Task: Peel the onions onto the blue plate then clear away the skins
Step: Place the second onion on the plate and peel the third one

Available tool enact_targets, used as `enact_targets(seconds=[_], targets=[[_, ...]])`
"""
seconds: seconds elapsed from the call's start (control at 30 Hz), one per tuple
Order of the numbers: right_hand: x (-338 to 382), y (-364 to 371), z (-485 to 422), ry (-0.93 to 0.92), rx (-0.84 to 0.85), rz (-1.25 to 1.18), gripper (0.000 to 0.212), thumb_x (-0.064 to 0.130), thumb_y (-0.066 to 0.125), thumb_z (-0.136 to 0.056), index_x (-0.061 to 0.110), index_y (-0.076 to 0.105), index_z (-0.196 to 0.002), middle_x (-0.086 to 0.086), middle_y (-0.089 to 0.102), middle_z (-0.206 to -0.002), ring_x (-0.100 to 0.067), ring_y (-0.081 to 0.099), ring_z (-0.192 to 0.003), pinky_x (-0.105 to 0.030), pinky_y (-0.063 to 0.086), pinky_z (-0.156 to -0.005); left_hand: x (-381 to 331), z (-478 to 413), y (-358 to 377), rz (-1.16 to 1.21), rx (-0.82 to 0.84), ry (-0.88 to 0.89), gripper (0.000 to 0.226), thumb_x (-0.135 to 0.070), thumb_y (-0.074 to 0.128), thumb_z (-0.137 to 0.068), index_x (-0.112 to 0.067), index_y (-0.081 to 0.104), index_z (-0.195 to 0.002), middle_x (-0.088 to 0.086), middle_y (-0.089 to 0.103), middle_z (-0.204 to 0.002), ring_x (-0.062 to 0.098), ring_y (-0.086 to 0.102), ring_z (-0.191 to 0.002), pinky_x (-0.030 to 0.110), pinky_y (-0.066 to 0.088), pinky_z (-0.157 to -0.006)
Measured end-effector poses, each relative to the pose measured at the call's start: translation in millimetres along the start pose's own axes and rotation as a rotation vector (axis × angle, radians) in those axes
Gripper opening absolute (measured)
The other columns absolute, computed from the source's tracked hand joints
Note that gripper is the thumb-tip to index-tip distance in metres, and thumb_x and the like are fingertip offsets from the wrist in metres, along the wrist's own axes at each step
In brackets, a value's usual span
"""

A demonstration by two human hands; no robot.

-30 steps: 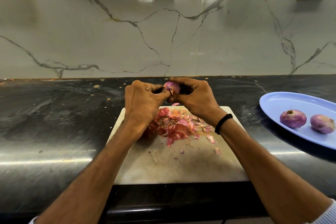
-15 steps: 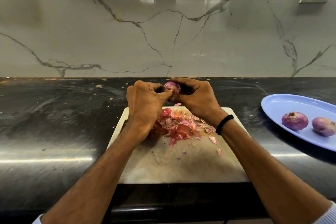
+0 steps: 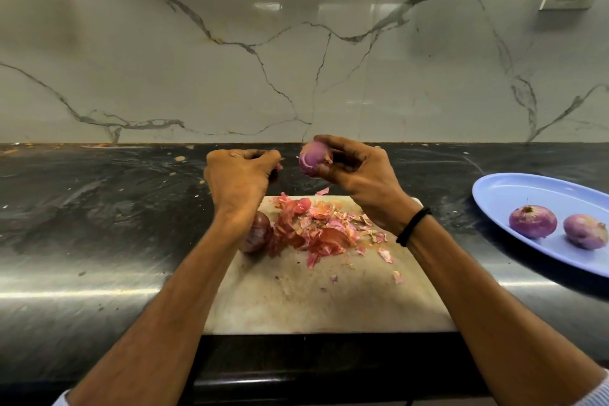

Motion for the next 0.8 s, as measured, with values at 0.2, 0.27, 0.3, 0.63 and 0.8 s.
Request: enact_targets(seconds=[0.2,0.27,0.3,0.63,0.8], targets=[[-1.0,-5.2,-0.5,0.03,-0.028,-0.016,0.051,-0.002,0.07,-0.084,0.008,0.058,-0.132,-0.002,0.065,-0.122,-0.006,0.065,-0.108,-0.019,0.053,-0.089,11.7,-13.1,-2.7,-0.282,0.358,-0.055,0.019,-0.033,0.085,-0.076,-0.016,0.081,-0.083,-0.002,0.075,-0.069,0.012,0.073,-0.064,0.032,0.062,-0.067],[-0.9,-4.9,-0.6,0.029,-0.033,-0.018,0.051,-0.003,0.07,-0.084,0.007,0.059,-0.132,-0.001,0.066,-0.12,-0.006,0.066,-0.107,-0.019,0.053,-0.088,5.3,-6.4,0.1,-0.189,0.423,-0.025,0.012,-0.027,0.08,-0.081,-0.016,0.081,-0.084,-0.002,0.076,-0.07,0.014,0.074,-0.069,0.03,0.062,-0.069],[-0.5,-5.0,-0.7,0.027,-0.034,-0.017,0.05,-0.003,0.071,-0.084,0.007,0.059,-0.132,-0.001,0.067,-0.12,-0.006,0.067,-0.106,-0.019,0.053,-0.088,2.0,-3.7,1.3,-0.127,0.428,-0.004,0.006,-0.024,0.078,-0.084,-0.018,0.081,-0.084,-0.002,0.076,-0.072,0.016,0.074,-0.072,0.03,0.062,-0.071],[4.5,-1.2,2.6,-0.066,-0.003,0.107,0.051,-0.005,0.072,-0.082,0.002,0.059,-0.131,-0.009,0.066,-0.123,-0.015,0.066,-0.112,-0.023,0.053,-0.094,-12.6,6.4,5.0,-0.004,0.35,0.34,0.037,-0.03,0.077,-0.084,-0.015,0.072,-0.118,-0.003,0.074,-0.109,0.001,0.071,-0.094,0.026,0.06,-0.082],[1.8,1.4,2.3,-0.097,0.013,0.21,0.05,0.0,0.074,-0.083,0.005,0.061,-0.131,-0.008,0.066,-0.124,-0.017,0.064,-0.114,-0.033,0.054,-0.098,-17.7,16.3,7.5,-0.034,0.325,0.427,0.028,-0.022,0.075,-0.085,-0.017,0.071,-0.112,-0.018,0.068,-0.092,-0.019,0.063,-0.078,0.003,0.05,-0.073]])
Point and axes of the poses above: each hand's wrist, its own z-axis away from the middle knuckle, its own y-axis out of the palm, x = y × z, the point moved 2 cm from there along -z, towards the middle knuckle
